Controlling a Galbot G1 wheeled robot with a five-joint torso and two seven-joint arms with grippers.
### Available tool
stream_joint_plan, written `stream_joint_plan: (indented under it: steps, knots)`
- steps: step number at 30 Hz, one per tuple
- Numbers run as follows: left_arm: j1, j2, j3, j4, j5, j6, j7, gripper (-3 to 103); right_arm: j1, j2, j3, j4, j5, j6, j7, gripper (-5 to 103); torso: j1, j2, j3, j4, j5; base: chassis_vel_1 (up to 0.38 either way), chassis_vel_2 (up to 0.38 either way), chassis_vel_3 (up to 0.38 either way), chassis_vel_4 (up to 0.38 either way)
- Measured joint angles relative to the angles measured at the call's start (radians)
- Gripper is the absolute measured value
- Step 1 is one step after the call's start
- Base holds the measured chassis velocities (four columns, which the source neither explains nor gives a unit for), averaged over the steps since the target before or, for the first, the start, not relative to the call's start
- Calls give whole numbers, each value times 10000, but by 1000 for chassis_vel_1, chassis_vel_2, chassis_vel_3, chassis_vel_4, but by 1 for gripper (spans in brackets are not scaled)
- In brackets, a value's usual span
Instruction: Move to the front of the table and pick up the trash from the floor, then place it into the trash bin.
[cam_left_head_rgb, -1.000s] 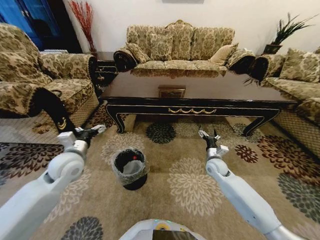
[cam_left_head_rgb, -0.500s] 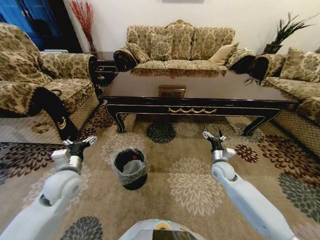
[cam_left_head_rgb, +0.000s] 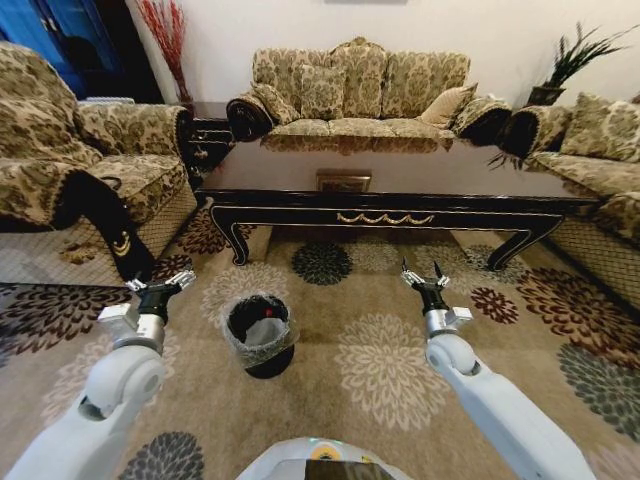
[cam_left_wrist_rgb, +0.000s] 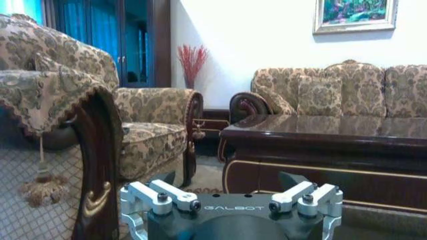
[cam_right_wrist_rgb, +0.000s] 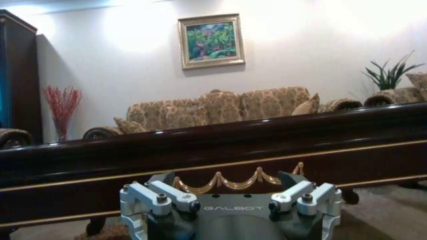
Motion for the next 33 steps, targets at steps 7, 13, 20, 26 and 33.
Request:
stream_joint_plan:
  steps: [7, 13, 20, 26, 33]
  knots:
    - [360, -142, -225, -418, 34, 18, -4, 100, -158, 50, 0, 101, -115, 66, -58, 100, 2, 11, 9, 0, -1, 85, -170, -103, 164]
    - [540, -269, -371, -661, -36, 52, -47, 100, -407, 25, 130, 239, -261, 145, -107, 100, 1, 22, 14, -2, 3, 218, -274, -194, 279]
    - [763, -435, -531, -917, -30, 75, -78, 100, -854, 29, 436, 389, -554, 278, -209, 100, 1, 28, 23, -2, 5, 276, -336, -260, 332]
    - [825, -481, -568, -1032, -25, 93, -83, 100, -1143, 6, 648, 579, -627, 344, -262, 100, 0, 33, 23, -1, 5, 335, -378, -330, 369]
    - [806, -544, -505, -1103, -12, 142, -115, 100, -1539, 9, 969, 645, -719, 456, -343, 100, 0, 35, 26, -2, 3, 364, -371, -352, 369]
